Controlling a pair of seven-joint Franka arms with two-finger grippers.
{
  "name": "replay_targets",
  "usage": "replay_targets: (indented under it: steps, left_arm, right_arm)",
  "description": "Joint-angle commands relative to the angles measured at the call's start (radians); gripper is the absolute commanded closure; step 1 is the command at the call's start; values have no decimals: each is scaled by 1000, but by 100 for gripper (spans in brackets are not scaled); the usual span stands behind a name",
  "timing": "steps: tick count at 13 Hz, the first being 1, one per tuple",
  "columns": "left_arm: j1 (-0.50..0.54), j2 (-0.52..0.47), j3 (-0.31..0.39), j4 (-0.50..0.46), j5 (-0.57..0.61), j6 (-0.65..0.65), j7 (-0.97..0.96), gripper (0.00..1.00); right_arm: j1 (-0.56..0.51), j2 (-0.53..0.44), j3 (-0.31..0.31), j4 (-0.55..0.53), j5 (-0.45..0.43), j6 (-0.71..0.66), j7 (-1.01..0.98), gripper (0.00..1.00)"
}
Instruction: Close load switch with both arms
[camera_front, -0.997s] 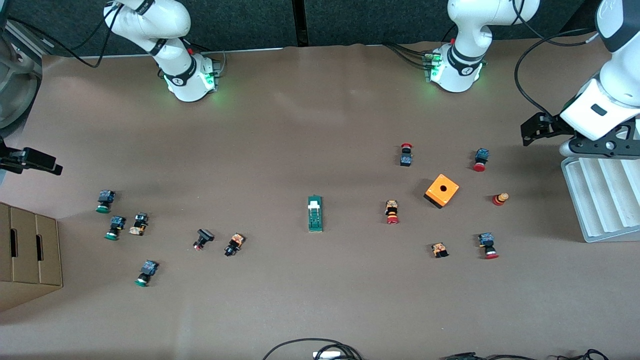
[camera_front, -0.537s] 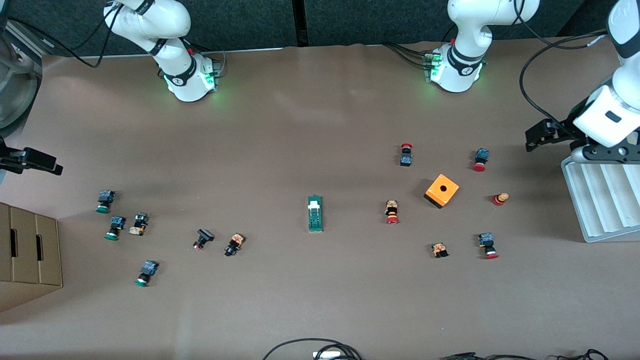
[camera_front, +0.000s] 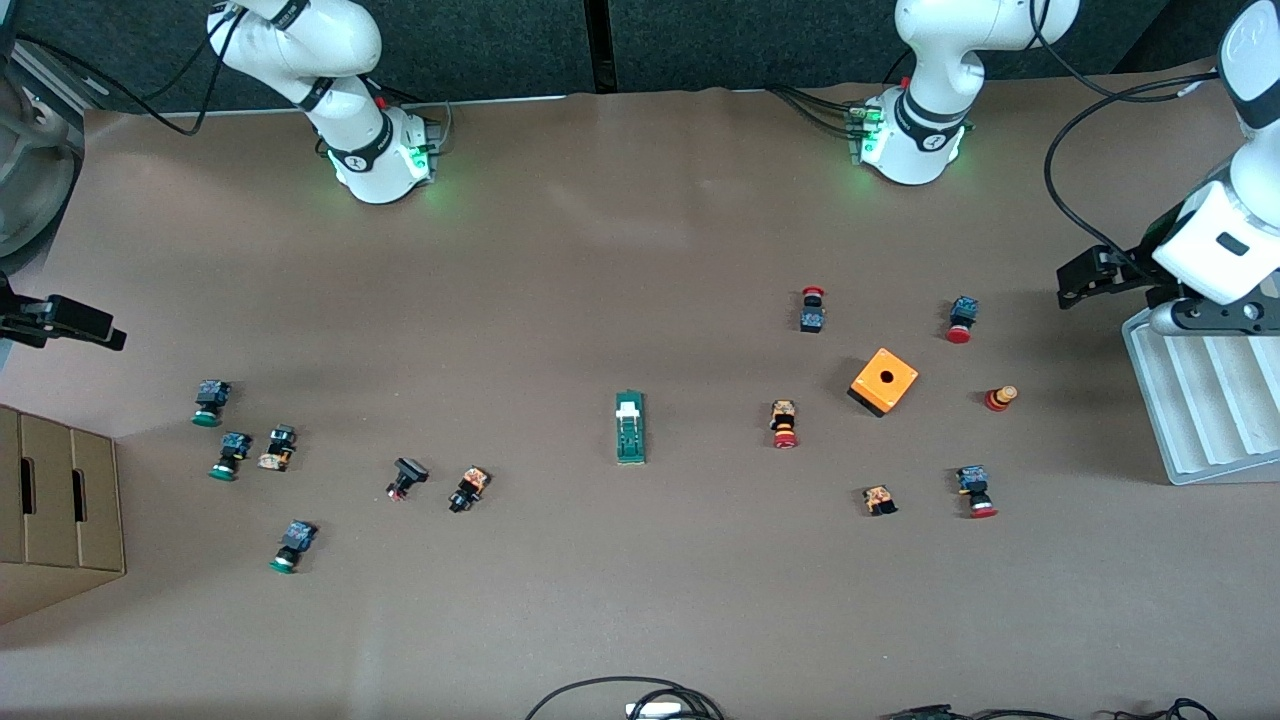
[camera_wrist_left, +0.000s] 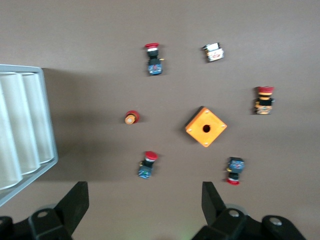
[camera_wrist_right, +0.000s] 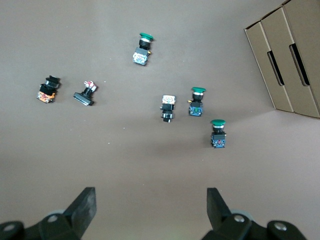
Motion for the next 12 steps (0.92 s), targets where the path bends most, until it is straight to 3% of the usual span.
replay_targets:
  steps: [1, 10, 12]
  left_arm:
    - [-3, 19, -4, 27, 24, -36, -7, 0]
    - [-17, 11, -12, 27, -14, -44, -97, 0]
    - [-17, 8, -45, 29, -16, -44, -105, 0]
  right_arm:
    - [4, -1, 1, 4, -23, 11, -8, 0]
    - [1, -1, 2, 7, -18, 20, -4, 0]
    - [4, 1, 2, 6, -15, 34, -2, 0]
